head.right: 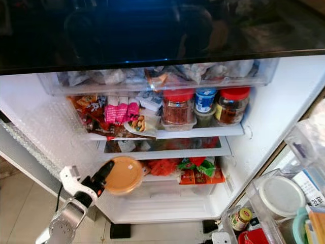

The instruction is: Restocking fridge

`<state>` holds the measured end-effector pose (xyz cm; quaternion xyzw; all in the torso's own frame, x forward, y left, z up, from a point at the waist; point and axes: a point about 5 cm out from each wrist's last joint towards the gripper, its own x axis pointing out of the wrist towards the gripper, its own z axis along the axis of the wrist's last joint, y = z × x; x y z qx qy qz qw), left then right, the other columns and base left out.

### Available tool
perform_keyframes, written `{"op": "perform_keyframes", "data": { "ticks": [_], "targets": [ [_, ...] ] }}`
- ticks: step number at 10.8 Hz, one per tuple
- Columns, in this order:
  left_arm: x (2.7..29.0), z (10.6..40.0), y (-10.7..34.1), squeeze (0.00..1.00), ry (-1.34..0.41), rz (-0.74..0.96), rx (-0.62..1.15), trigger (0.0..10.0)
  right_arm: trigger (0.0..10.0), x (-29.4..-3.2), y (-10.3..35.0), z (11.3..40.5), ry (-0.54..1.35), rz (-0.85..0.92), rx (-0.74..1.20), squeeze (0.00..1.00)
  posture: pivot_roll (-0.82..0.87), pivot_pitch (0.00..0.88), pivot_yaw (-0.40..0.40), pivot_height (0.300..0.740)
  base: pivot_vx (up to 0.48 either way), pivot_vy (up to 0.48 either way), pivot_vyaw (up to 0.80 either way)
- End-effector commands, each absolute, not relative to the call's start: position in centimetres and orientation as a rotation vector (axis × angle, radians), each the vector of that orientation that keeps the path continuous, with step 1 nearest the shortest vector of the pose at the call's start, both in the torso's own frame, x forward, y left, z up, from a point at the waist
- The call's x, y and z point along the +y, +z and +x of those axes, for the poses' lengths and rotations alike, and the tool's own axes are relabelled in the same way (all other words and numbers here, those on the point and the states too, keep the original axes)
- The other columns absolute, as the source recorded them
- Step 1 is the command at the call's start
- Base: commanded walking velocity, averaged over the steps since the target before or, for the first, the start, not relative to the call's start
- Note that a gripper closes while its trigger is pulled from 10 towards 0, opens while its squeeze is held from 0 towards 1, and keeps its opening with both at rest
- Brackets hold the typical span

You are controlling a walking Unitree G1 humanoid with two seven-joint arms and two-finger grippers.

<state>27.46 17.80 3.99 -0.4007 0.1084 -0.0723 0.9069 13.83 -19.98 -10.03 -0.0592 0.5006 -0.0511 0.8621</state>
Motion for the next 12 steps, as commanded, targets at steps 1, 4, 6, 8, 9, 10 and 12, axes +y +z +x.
{"op": "perform_keyframes", "data": {
  "ticks": [1,4,6,8,9,10,12],
  "targets": [
    [17.83,27.5,3.84,0.0,-0.155,-0.831,0.229,10.0,10.0,-20.45,-10.18,13.21,-0.129,-0.127,1.071,0.0,0.01,0.056,0.036,0.74,0.0,0.0,0.0],
    [17.55,27.72,3.73,0.0,-0.176,-0.839,0.236,10.0,10.0,-20.32,-10.14,13.34,-0.131,-0.106,1.057,0.0,0.01,0.054,0.034,0.74,0.0,0.0,0.0],
    [17.5,27.88,3.75,0.0,-0.183,-0.84,0.235,10.0,10.0,-20.12,-10.1,13.53,-0.122,-0.103,1.049,0.0,0.01,0.056,0.033,0.74,0.0,0.0,0.0],
    [17.39,27.94,3.8,0.0,-0.189,-0.843,0.231,10.0,10.0,-19.95,-10.11,13.55,-0.09,-0.126,1.05,0.0,0.01,0.056,0.032,0.74,0.0,0.0,0.0],
    [17.38,27.94,3.78,0.0,-0.19,-0.842,0.232,10.0,10.0,-19.92,-10.12,13.55,-0.087,-0.128,1.051,0.0,0.01,0.056,0.032,0.74,0.0,0.0,0.0],
    [17.38,27.96,3.78,0.0,-0.193,-0.842,0.231,10.0,10.0,-19.87,-10.11,13.57,-0.086,-0.124,1.048,0.0,0.01,0.058,0.033,0.735,0.0,0.0,0.0],
    [17.32,28.0,3.84,0.0,-0.198,-0.841,0.227,10.0,10.0,-19.79,-10.08,13.69,-0.082,-0.12,1.041,0.0,0.01,0.057,0.032,0.7,0.0,0.0,0.0]
  ]
}}
